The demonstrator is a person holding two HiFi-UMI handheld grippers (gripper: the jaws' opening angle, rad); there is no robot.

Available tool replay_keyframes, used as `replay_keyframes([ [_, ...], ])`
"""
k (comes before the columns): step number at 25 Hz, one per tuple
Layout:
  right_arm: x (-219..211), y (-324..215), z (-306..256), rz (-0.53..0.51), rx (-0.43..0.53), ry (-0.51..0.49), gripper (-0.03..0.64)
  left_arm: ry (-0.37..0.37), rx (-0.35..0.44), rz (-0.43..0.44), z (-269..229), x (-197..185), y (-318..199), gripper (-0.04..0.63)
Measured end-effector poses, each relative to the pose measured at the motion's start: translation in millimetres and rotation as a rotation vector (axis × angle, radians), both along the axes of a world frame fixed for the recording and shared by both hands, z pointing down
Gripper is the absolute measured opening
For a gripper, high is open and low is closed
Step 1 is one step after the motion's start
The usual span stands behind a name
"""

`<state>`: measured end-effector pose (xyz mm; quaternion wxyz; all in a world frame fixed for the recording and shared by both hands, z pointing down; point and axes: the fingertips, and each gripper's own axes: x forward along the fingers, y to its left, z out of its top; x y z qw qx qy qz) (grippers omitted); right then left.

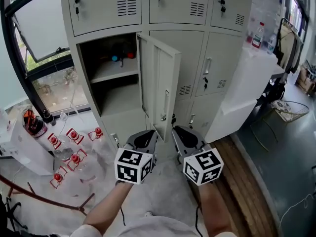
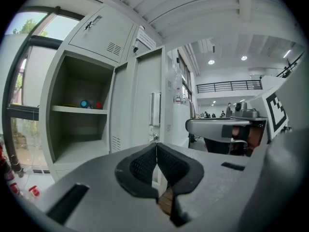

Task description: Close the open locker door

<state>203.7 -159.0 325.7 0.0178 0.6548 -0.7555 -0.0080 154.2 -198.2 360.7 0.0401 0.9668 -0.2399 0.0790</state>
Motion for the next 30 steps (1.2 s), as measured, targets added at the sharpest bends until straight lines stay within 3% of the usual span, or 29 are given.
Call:
replay_keyframes([
  [6,6.7,-15.8,-8.8,-0.01,0.019,-0.033,0.057,0.014,-0.02,-0.002,2.8,-5.3,-16.0,0.008],
  [10,12.3,-23.9,-10.6,-0.033,0.03,-0.035,0.057,0.022,-0.015,-0.016,0.2,-2.7,-23.1,0.008],
  [21,26.5,-41.4,-23.4,-0.25,0.07,-0.06,0.092,0.062,-0.018,-0.125,-10.0,10.9,-46.4,0.008],
  [30,21.5,-51.9,-25.3,-0.396,0.096,-0.102,0.12,0.054,-0.022,-0.187,-5.4,11.1,-54.6,0.008],
])
